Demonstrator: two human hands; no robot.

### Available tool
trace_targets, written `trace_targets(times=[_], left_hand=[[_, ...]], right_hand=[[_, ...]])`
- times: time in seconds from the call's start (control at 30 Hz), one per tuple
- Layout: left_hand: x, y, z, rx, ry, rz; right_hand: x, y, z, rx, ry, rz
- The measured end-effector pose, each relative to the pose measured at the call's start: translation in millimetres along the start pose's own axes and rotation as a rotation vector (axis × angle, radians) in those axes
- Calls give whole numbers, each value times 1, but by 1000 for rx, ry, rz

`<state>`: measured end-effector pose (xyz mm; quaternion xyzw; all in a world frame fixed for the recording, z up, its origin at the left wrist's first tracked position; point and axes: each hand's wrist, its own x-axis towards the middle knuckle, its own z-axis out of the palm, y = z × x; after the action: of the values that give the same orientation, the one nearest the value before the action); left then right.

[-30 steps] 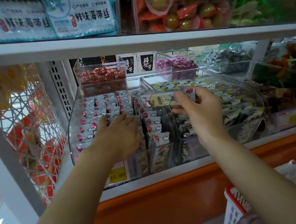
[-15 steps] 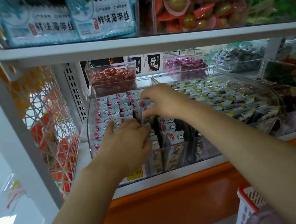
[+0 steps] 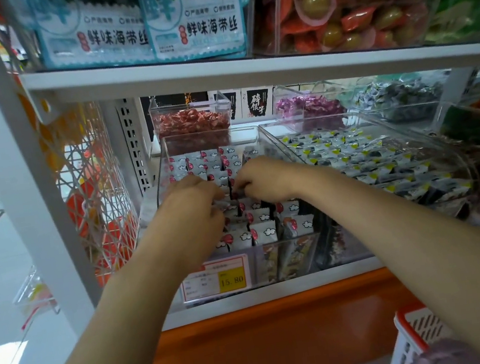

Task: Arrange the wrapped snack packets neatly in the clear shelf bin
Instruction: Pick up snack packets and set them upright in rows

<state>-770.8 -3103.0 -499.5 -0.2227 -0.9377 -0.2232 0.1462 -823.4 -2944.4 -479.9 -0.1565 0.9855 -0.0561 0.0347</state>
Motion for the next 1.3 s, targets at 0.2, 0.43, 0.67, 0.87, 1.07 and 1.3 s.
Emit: trace_targets(times=[0.2,0.43,0.67,0.87,1.07,1.3], left_hand=[[1,2,-3,5,-4,-25],[0,3,-5,-17,3,-54],[1,3,-3,-46,21,-61],[3,5,-4,-174,120,-116],[3,13,-2,-374,174,-172],[-2,25,2,-842,38,-316]], right_hand=[[4,11,-15,102,170,19],[30,24,-9,38,271,5],[34,23,-4,6,279,-17],[-15,31,-20,401,677,34],[-75,26,-4,781,1048,131],[-101,10,22,1314,828,184]])
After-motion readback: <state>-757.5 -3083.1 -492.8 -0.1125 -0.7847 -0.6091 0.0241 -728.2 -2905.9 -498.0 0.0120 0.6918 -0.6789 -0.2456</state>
